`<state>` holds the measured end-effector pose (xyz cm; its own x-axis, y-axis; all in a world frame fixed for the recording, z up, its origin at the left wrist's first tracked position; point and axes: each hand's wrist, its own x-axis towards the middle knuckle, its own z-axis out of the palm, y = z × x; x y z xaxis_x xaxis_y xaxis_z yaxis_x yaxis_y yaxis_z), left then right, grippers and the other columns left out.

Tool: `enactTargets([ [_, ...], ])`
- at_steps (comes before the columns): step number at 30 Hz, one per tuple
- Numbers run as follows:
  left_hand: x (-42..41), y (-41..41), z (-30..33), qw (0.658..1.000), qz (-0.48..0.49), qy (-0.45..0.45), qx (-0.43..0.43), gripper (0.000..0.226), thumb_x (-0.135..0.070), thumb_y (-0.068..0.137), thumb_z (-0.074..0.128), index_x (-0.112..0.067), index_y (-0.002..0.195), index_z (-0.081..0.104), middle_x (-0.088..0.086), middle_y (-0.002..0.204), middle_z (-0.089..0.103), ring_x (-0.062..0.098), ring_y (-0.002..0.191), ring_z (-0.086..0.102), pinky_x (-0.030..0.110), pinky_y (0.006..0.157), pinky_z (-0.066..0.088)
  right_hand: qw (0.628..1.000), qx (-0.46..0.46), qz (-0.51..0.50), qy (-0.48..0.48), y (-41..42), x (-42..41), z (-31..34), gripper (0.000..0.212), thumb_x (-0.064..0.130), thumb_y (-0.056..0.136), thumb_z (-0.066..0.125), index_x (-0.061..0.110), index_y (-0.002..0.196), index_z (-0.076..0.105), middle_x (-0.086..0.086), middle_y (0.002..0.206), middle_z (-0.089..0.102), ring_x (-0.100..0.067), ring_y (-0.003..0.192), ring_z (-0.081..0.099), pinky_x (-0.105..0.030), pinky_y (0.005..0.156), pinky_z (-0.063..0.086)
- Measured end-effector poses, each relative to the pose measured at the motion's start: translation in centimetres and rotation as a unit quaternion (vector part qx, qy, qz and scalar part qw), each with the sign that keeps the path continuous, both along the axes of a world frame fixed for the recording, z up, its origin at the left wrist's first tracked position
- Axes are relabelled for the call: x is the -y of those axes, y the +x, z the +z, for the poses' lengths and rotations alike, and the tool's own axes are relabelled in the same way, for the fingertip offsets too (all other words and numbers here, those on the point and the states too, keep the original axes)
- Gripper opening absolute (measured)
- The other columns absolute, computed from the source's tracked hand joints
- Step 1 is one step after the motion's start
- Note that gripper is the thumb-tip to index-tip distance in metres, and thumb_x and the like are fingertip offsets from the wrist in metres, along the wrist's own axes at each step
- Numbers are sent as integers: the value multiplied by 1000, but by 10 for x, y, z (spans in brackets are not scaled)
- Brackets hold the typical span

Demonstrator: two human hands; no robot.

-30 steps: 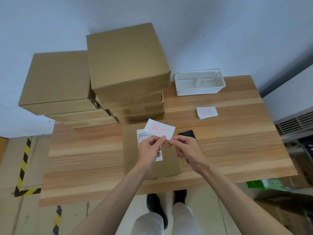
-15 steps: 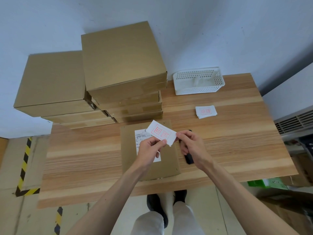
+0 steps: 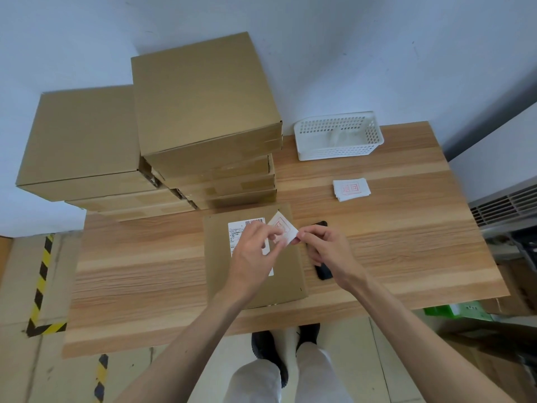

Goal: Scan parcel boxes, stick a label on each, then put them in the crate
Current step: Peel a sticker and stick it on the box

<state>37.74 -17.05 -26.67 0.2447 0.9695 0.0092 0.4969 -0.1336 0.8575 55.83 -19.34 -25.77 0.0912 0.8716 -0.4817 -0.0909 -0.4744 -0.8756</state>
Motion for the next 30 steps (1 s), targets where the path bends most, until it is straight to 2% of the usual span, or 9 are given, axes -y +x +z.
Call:
enactTargets([
  [3,-3,4,-5,995,-43,91,-25,4,-16,92,74,-15,95,75,-7,94,64,7,93,52,15,77,39,1000,-6,17,12,0,0,2,20,11,99,60,2,90,75,-11,58,41,-17,50,23,-30,47,23],
  [7,-3,5,-5,994,-30,103,-18,8,-12,91,75,-15,97,78,-10,94,69,4,90,54,11,77,38,999,7,32,27,0,-1,7,20,11,100,60,1,92,76,-8,59,49,-17,50,24,-31,47,23],
  [11,-3,6,-5,995,-24,98,-3,10,-13,91,75,-16,99,80,-9,91,72,5,87,54,11,75,38,998,14,45,34,-1,-1,12,20,9,101,59,-4,97,74,13,53,56,-16,48,24,-30,47,23],
  [16,-4,4,-4,996,-32,86,-8,11,-14,92,74,-16,100,81,-10,89,72,5,86,53,9,73,37,997,18,59,42,-1,1,13,21,14,101,61,2,95,77,8,50,49,-14,46,24,-28,45,22],
  [19,-3,4,-5,996,-35,80,-13,11,-15,92,73,-16,100,81,-9,89,72,6,84,53,9,74,37,997,27,59,43,-2,1,13,20,12,101,60,1,95,76,13,50,54,-12,44,25,-28,45,22],
  [23,-3,4,-5,997,-42,66,-18,10,-16,93,72,-18,99,80,-10,87,71,6,84,53,10,76,39,995,58,60,58,-3,0,12,20,10,100,61,0,94,76,16,53,60,-6,42,31,-21,44,28],
  [30,-5,4,-6,998,-36,48,-21,9,-17,92,73,-18,97,81,-10,85,69,6,83,53,11,72,38,992,79,70,74,-2,0,7,18,13,99,63,2,94,77,17,53,59,-4,42,34,-18,44,31],
])
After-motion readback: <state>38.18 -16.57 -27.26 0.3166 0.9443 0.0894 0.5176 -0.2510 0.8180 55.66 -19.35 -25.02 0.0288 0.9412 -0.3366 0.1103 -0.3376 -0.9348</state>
